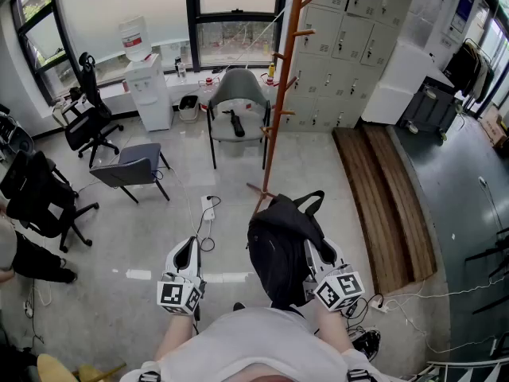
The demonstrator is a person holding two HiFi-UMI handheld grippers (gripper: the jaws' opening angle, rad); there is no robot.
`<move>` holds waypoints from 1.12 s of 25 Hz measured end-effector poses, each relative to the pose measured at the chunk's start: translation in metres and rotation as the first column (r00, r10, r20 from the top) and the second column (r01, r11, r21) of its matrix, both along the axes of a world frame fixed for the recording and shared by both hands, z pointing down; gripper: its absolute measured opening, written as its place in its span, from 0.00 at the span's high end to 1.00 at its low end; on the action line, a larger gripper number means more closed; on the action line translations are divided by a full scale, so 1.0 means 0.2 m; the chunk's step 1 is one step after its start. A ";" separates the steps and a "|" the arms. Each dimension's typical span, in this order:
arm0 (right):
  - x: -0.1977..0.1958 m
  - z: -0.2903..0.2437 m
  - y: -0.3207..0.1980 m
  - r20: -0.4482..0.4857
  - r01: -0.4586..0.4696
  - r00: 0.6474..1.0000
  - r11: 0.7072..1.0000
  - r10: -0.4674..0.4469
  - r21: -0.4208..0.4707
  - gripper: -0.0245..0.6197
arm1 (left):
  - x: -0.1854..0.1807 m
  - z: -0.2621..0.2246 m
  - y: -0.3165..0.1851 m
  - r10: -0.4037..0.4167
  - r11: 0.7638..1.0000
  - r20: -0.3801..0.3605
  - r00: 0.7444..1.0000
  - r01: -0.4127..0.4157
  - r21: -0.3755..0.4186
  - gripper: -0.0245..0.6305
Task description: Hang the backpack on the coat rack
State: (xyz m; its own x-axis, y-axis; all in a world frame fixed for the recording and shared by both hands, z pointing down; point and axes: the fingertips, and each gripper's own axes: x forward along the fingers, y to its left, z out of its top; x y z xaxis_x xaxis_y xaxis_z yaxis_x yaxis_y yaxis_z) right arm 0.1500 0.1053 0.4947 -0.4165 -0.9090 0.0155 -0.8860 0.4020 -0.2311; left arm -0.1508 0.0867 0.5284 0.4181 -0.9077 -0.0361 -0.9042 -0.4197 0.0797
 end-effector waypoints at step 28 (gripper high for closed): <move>-0.16 0.00 0.03 -0.104 -0.010 0.994 1.000 0.013 0.029 0.85 | -0.05 0.01 0.04 -0.022 0.999 -0.008 1.000 0.022 -0.039 0.95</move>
